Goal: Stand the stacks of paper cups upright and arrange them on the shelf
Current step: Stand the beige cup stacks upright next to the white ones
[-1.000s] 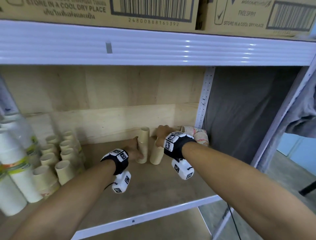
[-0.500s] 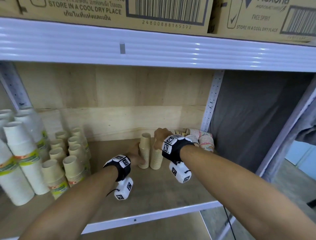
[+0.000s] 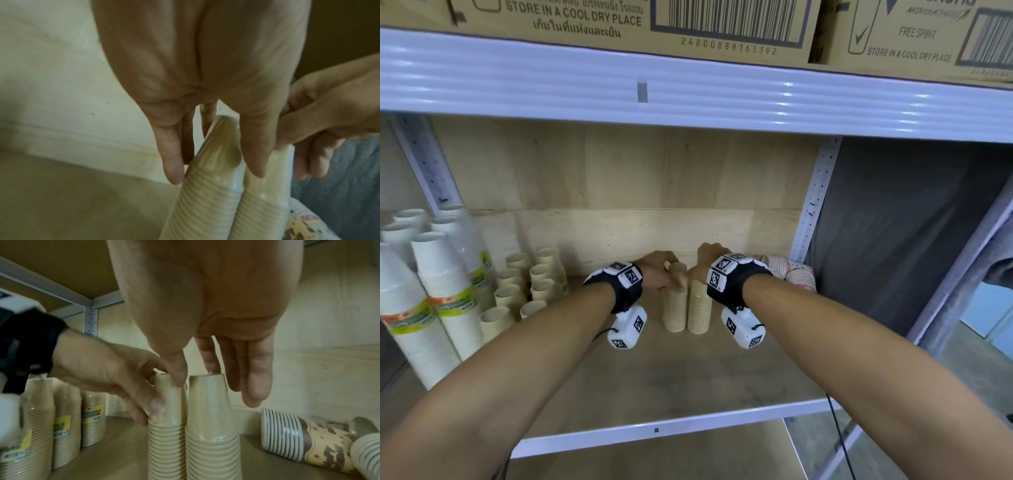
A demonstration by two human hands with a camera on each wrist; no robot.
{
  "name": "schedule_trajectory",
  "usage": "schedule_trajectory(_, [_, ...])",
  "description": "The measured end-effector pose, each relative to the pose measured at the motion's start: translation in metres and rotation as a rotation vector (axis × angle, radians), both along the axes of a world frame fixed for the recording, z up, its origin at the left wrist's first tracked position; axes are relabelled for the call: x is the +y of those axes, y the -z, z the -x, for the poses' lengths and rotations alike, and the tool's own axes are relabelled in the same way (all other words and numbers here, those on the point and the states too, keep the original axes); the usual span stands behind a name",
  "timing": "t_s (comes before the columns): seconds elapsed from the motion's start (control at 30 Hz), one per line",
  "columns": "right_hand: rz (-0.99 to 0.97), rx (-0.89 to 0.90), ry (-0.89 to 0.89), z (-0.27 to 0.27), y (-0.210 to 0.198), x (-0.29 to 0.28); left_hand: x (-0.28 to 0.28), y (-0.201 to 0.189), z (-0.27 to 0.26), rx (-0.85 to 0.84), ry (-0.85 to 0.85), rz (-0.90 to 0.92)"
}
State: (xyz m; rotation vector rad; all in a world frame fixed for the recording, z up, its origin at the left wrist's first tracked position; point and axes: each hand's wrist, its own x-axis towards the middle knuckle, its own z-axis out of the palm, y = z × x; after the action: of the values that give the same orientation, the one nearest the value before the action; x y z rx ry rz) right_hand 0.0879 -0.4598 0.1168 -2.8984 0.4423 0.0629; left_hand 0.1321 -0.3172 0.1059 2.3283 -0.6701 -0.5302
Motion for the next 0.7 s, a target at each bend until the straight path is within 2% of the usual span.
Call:
schedule_trajectory(0.2, [0.106, -0.125, 0.049, 0.01, -0.008, 0.006, -0.015, -0.019, -0.001, -0.083, -0.007, -0.068])
schedule_trajectory(0.33, [0.024, -0.043, -0.043, 0.014, -0.013, 0.0, -0.02, -0.018, 0.0, -0.144, -0.008, -0.107])
schedule_trajectory(0.47, [0.097, -0.153, -0.031, 0.012, -0.006, 0.002, -0.019, -0.018, -0.002, -0.183, 0.047, -0.14])
schedule_trajectory(0.53, [0.061, -0.089, -0.052, 0.016, -0.008, 0.001, -0.019, -0.02, -0.002, -0.218, 0.069, -0.184])
schedule_trajectory(0.57, [0.043, -0.054, -0.062, 0.018, -0.011, 0.0, -0.019, -0.02, -0.002, -0.237, 0.065, -0.198])
schedule_trajectory(0.7, [0.066, -0.099, -0.006, 0.012, -0.006, 0.002, -0.019, -0.023, 0.0, -0.293, -0.028, -0.218])
